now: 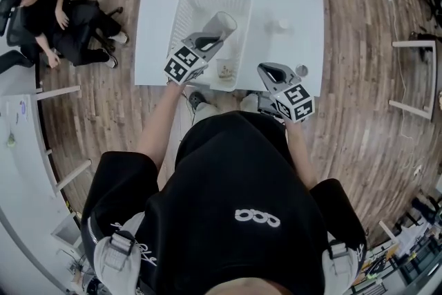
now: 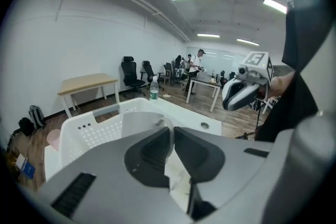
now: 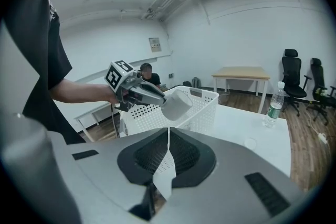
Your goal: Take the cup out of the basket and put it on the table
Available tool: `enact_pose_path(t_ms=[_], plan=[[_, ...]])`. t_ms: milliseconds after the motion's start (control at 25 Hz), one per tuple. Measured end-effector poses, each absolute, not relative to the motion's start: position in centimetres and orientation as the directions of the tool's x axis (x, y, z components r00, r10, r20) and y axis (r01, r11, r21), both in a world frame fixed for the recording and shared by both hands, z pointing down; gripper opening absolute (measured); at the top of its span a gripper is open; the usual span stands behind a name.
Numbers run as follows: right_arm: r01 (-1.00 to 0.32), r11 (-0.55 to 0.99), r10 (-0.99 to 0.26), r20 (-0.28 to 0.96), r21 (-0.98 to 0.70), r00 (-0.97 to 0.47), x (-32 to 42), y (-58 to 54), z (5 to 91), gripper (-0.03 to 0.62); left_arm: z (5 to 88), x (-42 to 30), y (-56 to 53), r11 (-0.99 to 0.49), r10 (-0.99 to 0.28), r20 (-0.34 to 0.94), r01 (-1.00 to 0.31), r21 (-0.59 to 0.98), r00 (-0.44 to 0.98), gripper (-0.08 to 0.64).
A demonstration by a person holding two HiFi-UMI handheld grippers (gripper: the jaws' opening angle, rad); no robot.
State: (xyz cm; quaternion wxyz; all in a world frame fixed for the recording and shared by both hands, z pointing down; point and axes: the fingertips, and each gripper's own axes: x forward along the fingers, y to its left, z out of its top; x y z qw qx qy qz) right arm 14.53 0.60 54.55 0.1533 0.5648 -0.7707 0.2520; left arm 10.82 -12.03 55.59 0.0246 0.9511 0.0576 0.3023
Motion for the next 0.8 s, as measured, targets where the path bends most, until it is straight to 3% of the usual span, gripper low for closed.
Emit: enact_pose_path(t_ms=[400, 800], plan=[[-0.928, 0.308, -0.781, 0.502, -0.207, -0.371, 13.7, -1.2, 53.6, 0.031, 46.0, 7.4, -14.6, -0.997, -0.061, 0.373, -0.072, 0.016, 0.926, 0.033], [-0.897, 0.398, -0.757, 0.483, -0.194, -0.441, 10.1, -3.7, 52.2, 0.031, 42.7, 0.7, -16.4, -0.977, -0.21, 0.289, -0.213, -0.022, 0.934, 0.032]])
